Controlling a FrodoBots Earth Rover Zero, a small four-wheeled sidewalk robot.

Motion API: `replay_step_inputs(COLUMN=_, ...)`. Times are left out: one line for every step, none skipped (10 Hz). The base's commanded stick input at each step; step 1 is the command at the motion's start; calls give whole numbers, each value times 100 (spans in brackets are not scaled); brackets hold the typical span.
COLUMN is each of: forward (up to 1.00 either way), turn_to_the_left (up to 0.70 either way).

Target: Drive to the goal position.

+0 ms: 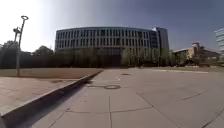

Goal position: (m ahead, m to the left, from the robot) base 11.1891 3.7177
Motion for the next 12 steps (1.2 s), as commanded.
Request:
replay_step_inputs(forward=6, turn_to_the_left=1)
replay_step_inputs(forward=5, turn_to_the_left=1)
replay_step_inputs(forward=5, turn_to_the_left=1)
replay_step_inputs(forward=5, turn_to_the_left=1)
replay_step_inputs(forward=5, turn_to_the_left=1)
replay_step_inputs(forward=5, turn_to_the_left=1)
replay_step_inputs(forward=5, turn_to_the_left=1)
replay_step_inputs(forward=5, turn_to_the_left=1)
replay_step_inputs(forward=5, turn_to_the_left=1)
replay_step_inputs(forward=5, turn_to_the_left=1)
replay_step_inputs(forward=5, turn_to_the_left=1)
replay_step_inputs(forward=5, turn_to_the_left=1)
